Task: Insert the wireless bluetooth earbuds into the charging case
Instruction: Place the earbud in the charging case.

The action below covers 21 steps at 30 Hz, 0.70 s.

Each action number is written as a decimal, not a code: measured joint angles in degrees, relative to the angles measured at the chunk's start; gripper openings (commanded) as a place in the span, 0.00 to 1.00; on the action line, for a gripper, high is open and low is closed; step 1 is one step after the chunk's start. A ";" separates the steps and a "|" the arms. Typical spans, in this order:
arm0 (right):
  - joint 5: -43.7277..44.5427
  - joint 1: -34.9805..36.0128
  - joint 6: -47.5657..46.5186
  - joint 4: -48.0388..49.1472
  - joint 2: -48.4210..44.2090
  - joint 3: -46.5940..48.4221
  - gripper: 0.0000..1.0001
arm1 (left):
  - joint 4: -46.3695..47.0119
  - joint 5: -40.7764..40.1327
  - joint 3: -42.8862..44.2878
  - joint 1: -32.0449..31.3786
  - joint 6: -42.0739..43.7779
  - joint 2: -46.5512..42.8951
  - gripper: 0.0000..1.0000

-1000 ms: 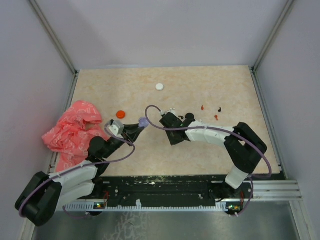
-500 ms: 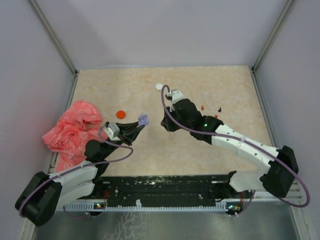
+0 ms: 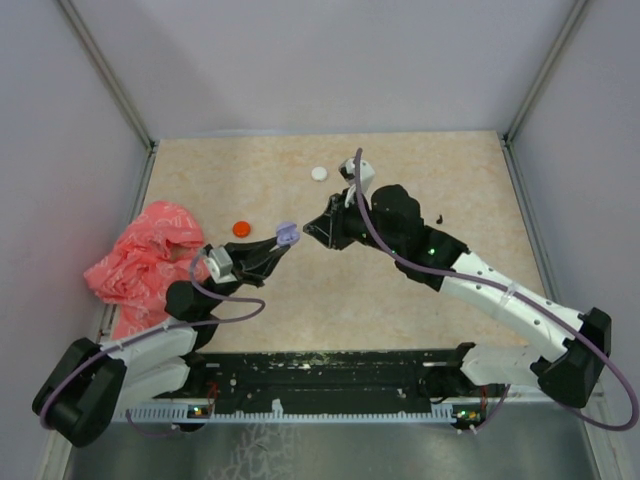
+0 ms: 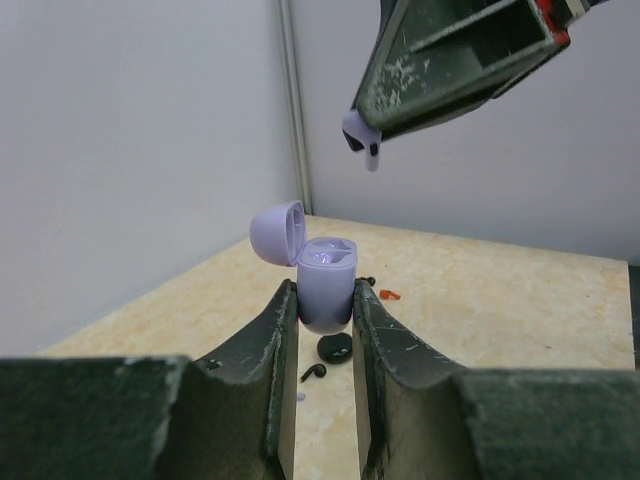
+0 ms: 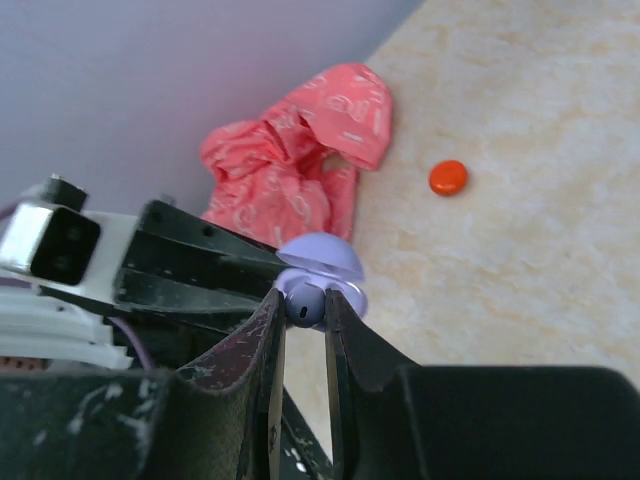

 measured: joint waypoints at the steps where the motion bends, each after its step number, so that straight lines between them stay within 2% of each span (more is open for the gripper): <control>1: -1.40 -0.02 0.68 1.81 -0.28 0.04 0.10 | 0.87 0.39 0.04 0.00 -0.02 0.26 0.00; 10: -10.10 -0.07 7.56 15.61 -0.42 -0.76 0.10 | 6.16 3.74 1.57 0.04 -1.27 3.21 0.00; 21: -12.85 -0.07 13.16 25.24 0.31 -6.56 0.10 | 6.21 3.21 1.86 0.07 -5.38 5.64 0.00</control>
